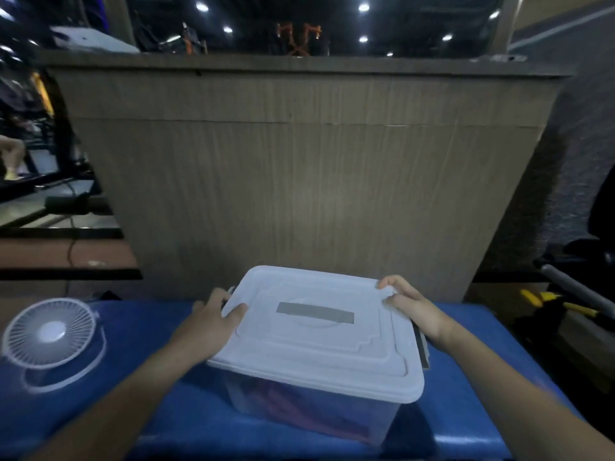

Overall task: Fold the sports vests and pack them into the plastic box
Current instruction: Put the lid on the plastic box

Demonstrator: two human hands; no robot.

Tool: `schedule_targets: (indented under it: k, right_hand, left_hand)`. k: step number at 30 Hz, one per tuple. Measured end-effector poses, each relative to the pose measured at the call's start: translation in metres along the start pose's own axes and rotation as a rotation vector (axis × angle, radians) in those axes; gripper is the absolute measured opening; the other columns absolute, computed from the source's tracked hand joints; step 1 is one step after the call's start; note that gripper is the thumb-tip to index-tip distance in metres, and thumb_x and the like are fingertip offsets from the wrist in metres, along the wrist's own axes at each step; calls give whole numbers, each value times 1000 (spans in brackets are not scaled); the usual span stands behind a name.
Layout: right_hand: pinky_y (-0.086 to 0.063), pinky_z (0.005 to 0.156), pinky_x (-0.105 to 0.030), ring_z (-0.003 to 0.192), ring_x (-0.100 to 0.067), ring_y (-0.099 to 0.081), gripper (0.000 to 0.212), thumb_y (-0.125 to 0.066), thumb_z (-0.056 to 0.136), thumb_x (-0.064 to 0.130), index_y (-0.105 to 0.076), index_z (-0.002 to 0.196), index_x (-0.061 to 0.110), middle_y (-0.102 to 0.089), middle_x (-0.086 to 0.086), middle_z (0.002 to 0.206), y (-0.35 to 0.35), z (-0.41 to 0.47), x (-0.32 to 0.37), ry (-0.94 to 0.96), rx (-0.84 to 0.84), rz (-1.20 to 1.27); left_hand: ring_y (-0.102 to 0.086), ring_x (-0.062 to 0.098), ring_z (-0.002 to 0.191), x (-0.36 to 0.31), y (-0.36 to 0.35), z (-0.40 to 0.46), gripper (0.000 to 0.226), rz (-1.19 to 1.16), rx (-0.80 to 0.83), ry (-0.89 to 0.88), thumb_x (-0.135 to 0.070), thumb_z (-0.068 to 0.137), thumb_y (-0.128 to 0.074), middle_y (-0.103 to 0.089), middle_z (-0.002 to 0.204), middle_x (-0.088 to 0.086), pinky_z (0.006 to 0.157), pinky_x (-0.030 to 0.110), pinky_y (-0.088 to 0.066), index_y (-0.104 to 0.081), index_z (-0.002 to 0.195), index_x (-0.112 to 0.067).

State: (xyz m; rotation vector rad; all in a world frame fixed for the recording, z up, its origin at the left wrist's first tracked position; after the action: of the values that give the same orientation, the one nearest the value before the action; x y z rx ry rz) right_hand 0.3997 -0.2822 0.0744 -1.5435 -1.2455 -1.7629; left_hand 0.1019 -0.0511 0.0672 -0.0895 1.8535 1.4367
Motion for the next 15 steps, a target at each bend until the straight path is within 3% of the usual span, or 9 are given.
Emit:
schedule_targets:
  k: [6,8,11,13,15]
  right_hand:
    - [-43,74,-36,81,-21,-59,28,-58,80,28,-59,107,23,-63,-6,97,-22,9,10,31,-9,24]
    - [-47,75,-36,84,-20,-63,22,-61,84,24,-62,106,22,-66,-9,104,-19,8,8,49,-92,73]
    - [-49,77,-35,87,-20,-63,13,-61,94,24,-62,105,17,-67,-6,103,-17,-3,3,-6,-277,164]
    - [-45,60,-34,70,-23,-58,19,-61,88,29,-57,95,11,-63,-7,84,-23,-19,-3,-85,-295,197]
    - [-41,55,-36,61,-32,-56,27,-58,86,26,-57,94,1,-61,-20,74,-33,-39,-7,-133,-265,225]
  left_hand:
    - [-57,19,98,24,12,-11,33,-74,-89,28,-61,95,-45,-43,121,-2,89,40,-48,-38,123,-44]
    - [-58,22,105,22,12,-12,50,-121,-120,13,-59,93,-50,-41,129,-2,89,39,-45,-32,137,-45]
    - [-52,28,125,21,11,-10,73,-203,-112,41,-54,93,-57,-36,149,4,88,34,-38,-25,153,-30]
    - [-53,27,124,22,13,-6,69,-224,-69,76,-50,94,-58,-40,148,6,87,32,-40,-36,150,-17]
    - [-63,24,107,28,15,3,51,-299,-20,89,-47,94,-61,-58,132,7,82,35,-49,-57,130,-10]
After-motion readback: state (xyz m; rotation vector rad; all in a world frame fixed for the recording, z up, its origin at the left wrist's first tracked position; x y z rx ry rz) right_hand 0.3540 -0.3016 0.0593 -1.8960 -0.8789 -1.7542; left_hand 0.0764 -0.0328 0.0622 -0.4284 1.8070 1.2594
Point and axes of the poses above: each hand's wrist, its own z-axis towards the middle knuckle, its own y-axis out of the back of the hand, x = y × z, the point moved 3 cm from there along z, towards the middle knuckle
